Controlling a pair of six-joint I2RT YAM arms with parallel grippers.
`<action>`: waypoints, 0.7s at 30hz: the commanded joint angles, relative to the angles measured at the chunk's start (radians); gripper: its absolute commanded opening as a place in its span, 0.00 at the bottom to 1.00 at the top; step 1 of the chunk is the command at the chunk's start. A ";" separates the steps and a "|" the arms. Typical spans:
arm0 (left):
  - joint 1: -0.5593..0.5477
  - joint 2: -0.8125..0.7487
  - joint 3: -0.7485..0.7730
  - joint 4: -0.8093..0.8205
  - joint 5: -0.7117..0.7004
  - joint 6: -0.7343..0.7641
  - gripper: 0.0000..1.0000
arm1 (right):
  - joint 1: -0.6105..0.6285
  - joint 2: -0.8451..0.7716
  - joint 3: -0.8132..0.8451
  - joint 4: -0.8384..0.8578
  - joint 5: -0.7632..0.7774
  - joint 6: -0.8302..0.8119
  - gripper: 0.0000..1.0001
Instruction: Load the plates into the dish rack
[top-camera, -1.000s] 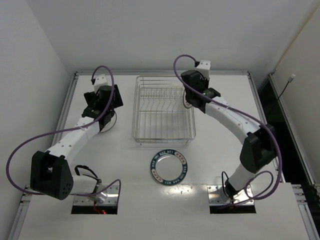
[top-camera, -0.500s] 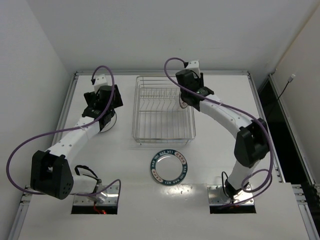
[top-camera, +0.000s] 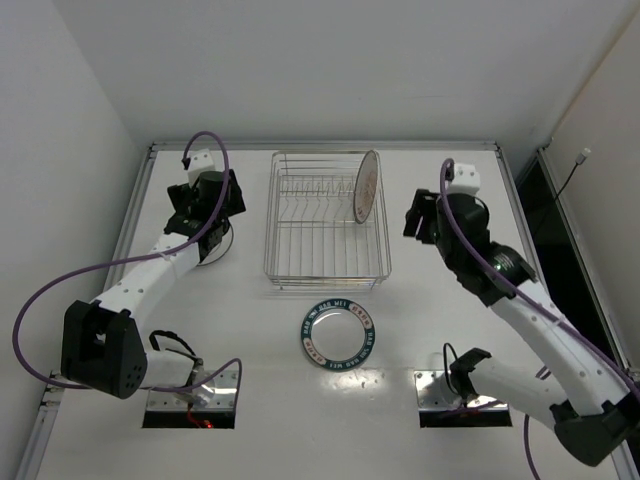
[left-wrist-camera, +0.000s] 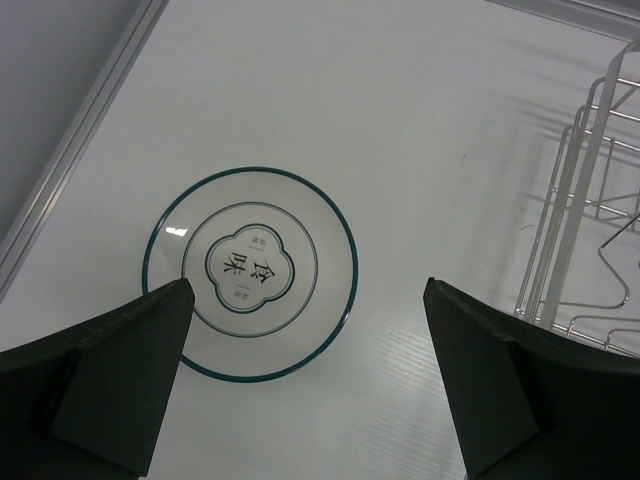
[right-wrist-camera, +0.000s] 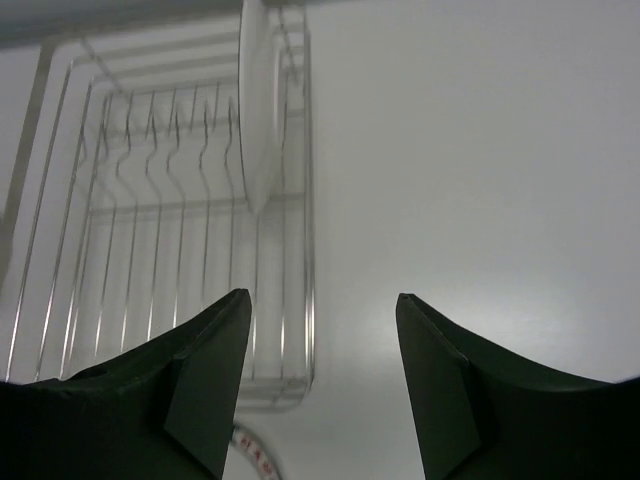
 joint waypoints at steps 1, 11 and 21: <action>-0.009 0.000 0.014 0.011 -0.007 -0.012 1.00 | -0.003 -0.069 -0.170 -0.061 -0.266 0.215 0.57; -0.009 0.011 0.014 0.011 -0.007 -0.012 1.00 | -0.003 -0.244 -0.676 0.161 -0.637 0.684 0.63; -0.009 0.002 0.014 0.011 -0.016 -0.012 1.00 | 0.008 0.125 -0.560 0.132 -0.718 0.596 0.65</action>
